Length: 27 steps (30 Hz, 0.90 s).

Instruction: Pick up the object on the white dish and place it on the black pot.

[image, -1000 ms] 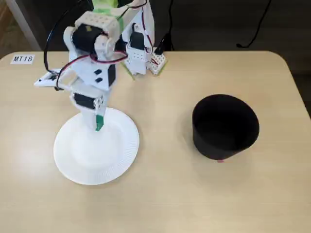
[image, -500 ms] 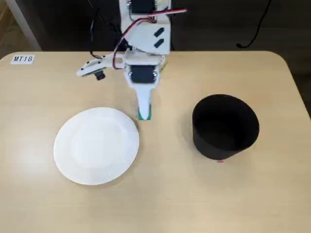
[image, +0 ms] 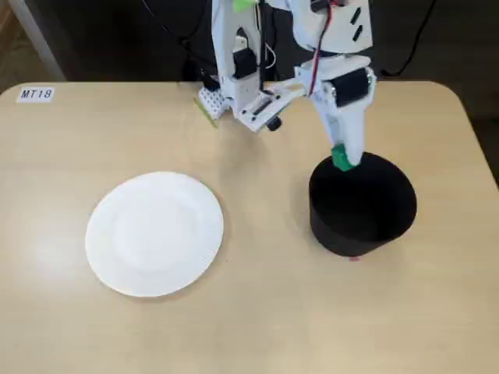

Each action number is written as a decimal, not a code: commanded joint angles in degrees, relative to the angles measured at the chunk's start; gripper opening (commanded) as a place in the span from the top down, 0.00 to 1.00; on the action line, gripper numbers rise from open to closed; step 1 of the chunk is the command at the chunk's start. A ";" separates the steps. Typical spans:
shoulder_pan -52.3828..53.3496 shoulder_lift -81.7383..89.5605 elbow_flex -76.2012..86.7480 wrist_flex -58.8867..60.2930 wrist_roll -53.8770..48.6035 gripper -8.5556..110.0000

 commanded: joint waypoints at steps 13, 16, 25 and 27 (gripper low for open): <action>-2.11 -18.46 -1.67 -8.44 -6.06 0.85; -2.29 -21.18 -1.85 -9.67 -6.59 0.86; -2.02 -24.79 -1.93 -12.66 -7.47 0.86; -2.11 -25.14 -1.93 -12.92 -7.82 0.85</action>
